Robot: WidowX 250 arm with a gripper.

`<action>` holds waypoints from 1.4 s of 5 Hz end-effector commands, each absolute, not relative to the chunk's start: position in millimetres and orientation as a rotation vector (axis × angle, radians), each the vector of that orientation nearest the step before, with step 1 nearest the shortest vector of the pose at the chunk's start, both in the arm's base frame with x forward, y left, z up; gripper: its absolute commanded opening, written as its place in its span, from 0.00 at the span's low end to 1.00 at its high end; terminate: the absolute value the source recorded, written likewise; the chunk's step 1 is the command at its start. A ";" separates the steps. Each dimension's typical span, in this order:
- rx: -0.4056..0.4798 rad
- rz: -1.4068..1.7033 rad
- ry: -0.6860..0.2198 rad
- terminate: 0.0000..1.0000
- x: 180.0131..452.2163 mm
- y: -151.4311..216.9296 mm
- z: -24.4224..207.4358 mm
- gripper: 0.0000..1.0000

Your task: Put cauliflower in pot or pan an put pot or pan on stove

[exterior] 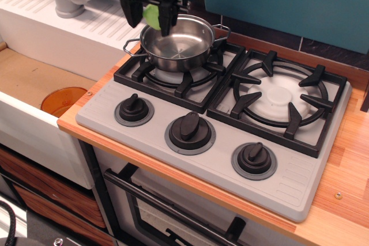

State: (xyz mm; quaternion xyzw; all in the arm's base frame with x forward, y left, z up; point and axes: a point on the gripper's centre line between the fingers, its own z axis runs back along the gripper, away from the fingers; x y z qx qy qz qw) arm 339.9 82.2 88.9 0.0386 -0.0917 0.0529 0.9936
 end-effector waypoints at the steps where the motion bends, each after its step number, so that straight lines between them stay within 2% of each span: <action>1: 0.087 0.104 -0.235 0.00 351.0 85.0 109.2 1.00; 4: 0.130 0.156 -0.184 0.00 339.7 62.2 138.8 1.00; 6: 0.105 0.185 -0.166 0.00 352.3 32.3 141.3 1.00; 7: 0.105 0.185 -0.166 0.00 352.3 32.3 141.3 1.00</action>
